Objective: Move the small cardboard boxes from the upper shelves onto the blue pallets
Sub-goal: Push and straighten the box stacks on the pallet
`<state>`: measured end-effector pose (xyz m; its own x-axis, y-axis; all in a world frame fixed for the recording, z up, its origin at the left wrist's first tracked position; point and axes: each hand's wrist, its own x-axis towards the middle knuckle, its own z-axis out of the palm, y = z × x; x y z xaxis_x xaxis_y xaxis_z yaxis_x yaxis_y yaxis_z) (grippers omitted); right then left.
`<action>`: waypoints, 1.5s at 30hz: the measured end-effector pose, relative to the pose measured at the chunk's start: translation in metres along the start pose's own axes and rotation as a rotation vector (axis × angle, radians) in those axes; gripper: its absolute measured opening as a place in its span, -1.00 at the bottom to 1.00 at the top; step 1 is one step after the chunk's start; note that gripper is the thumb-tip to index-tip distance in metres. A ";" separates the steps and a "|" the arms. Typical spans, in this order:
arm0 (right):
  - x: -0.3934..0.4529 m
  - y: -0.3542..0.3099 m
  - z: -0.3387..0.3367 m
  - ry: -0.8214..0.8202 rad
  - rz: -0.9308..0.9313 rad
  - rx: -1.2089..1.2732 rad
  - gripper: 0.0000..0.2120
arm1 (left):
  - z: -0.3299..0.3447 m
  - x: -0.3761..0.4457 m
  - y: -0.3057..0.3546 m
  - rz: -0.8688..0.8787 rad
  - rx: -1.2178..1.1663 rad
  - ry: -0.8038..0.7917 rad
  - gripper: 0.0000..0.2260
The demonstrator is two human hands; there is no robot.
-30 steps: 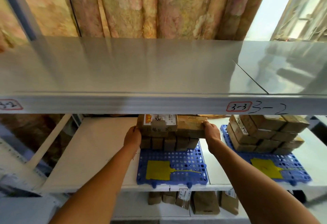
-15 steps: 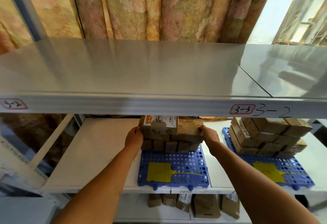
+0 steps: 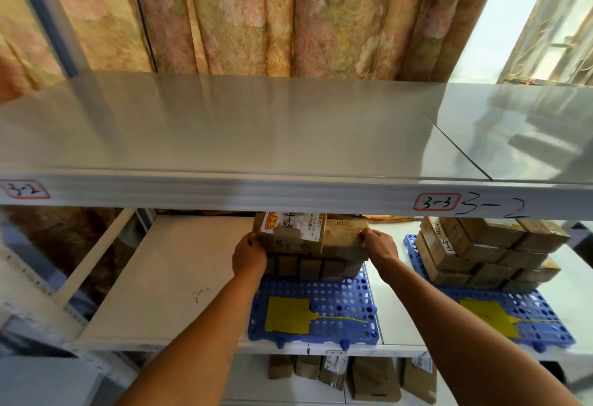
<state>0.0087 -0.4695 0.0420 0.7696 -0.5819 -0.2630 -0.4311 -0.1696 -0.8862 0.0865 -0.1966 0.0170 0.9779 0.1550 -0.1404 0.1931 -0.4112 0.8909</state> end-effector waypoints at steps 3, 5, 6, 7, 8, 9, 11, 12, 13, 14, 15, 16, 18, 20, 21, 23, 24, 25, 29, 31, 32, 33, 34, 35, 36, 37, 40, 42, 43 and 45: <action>-0.002 -0.005 0.000 -0.019 0.035 -0.034 -0.70 | -0.001 -0.001 0.002 -0.012 -0.001 -0.019 -0.66; -0.005 -0.006 0.000 0.035 0.010 -0.188 -0.60 | -0.003 -0.002 0.004 -0.044 -0.015 -0.052 -0.66; -0.006 -0.005 0.000 0.139 -0.068 -0.319 -0.52 | -0.004 -0.003 0.005 -0.061 -0.038 -0.059 -0.65; -0.009 -0.004 0.000 0.263 -0.223 -0.413 -0.48 | -0.004 -0.004 0.006 -0.068 -0.077 -0.049 -0.62; -0.015 -0.005 0.001 0.339 -0.454 -0.451 -0.48 | -0.005 -0.007 0.007 -0.046 -0.129 -0.019 -0.59; -0.019 -0.006 0.005 0.324 -0.689 -0.466 -0.48 | -0.006 -0.009 0.008 0.019 -0.179 0.022 -0.57; -0.028 -0.010 0.019 0.160 -0.919 -0.571 -0.40 | -0.009 -0.017 0.010 0.216 -0.210 0.080 -0.62; -0.030 -0.013 0.028 0.097 -0.925 -0.645 -0.34 | -0.009 -0.020 0.011 0.286 -0.193 0.089 -0.65; -0.032 -0.016 0.035 0.069 -0.907 -0.688 -0.30 | -0.008 -0.021 0.011 0.325 -0.174 0.102 -0.66; -0.032 -0.019 0.040 0.063 -0.893 -0.687 -0.29 | -0.007 -0.021 0.012 0.352 -0.164 0.123 -0.66; -0.031 -0.021 0.044 0.059 -0.886 -0.660 -0.31 | -0.006 -0.020 0.013 0.377 -0.160 0.141 -0.65; -0.030 -0.024 0.046 0.053 -0.891 -0.622 -0.34 | -0.006 -0.019 0.015 0.392 -0.157 0.154 -0.65; -0.026 -0.031 0.048 0.082 -0.920 -0.562 -0.43 | -0.007 -0.013 0.019 0.379 -0.145 0.161 -0.64; -0.021 -0.039 0.048 0.138 -0.917 -0.526 -0.50 | -0.008 -0.005 0.025 0.334 -0.105 0.139 -0.63; -0.019 -0.042 0.047 0.154 -0.902 -0.514 -0.52 | -0.009 -0.001 0.027 0.317 -0.070 0.122 -0.63; -0.017 -0.043 0.045 0.151 -0.886 -0.497 -0.57 | -0.009 0.002 0.030 0.313 0.034 0.094 -0.62; -0.016 -0.042 0.044 0.141 -0.884 -0.503 -0.58 | -0.009 0.002 0.031 0.314 0.089 0.077 -0.62; -0.014 -0.040 0.044 0.140 -0.884 -0.519 -0.58 | -0.008 0.002 0.031 0.319 0.132 0.060 -0.62; -0.009 -0.034 0.046 0.133 -0.851 -0.584 -0.50 | -0.006 0.002 0.030 0.348 0.203 0.049 -0.62; -0.008 -0.032 0.041 0.117 -0.826 -0.540 -0.49 | -0.008 0.004 0.029 0.343 0.209 0.039 -0.59; -0.006 -0.030 0.037 0.127 -0.799 -0.474 -0.50 | -0.009 0.004 0.029 0.334 0.211 0.035 -0.57; -0.003 -0.028 0.033 0.163 -0.751 -0.400 -0.51 | -0.011 0.005 0.029 0.326 0.207 0.035 -0.56; 0.000 -0.027 0.028 0.217 -0.666 -0.337 -0.50 | -0.012 0.006 0.029 0.306 0.199 0.034 -0.55; 0.005 -0.025 0.022 0.272 -0.540 -0.275 -0.51 | -0.014 0.008 0.028 0.274 0.179 0.032 -0.56; 0.010 -0.022 0.016 0.315 -0.391 -0.205 -0.53 | -0.016 0.012 0.026 0.231 0.138 0.016 -0.56; 0.015 -0.018 0.009 0.335 -0.244 -0.133 -0.52 | -0.018 0.017 0.023 0.183 0.061 -0.002 -0.56; 0.022 -0.001 -0.005 0.200 0.029 0.124 -0.44 | -0.020 0.022 0.009 -0.041 -0.230 -0.053 -0.49; 0.021 0.011 -0.006 0.035 0.097 0.250 -0.42 | -0.016 0.020 0.002 -0.153 -0.298 -0.142 -0.50; 0.019 0.015 -0.004 -0.040 0.112 0.270 -0.43 | -0.013 0.017 0.000 -0.181 -0.340 -0.188 -0.55; 0.016 0.020 0.002 -0.141 0.123 0.284 -0.48 | -0.007 0.011 -0.002 -0.188 -0.388 -0.241 -0.66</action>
<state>0.0129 -0.4806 0.0190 0.7862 -0.4653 -0.4068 -0.3914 0.1346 -0.9103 0.0958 -0.1881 0.0162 0.9287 -0.0366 -0.3691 0.3684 -0.0244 0.9294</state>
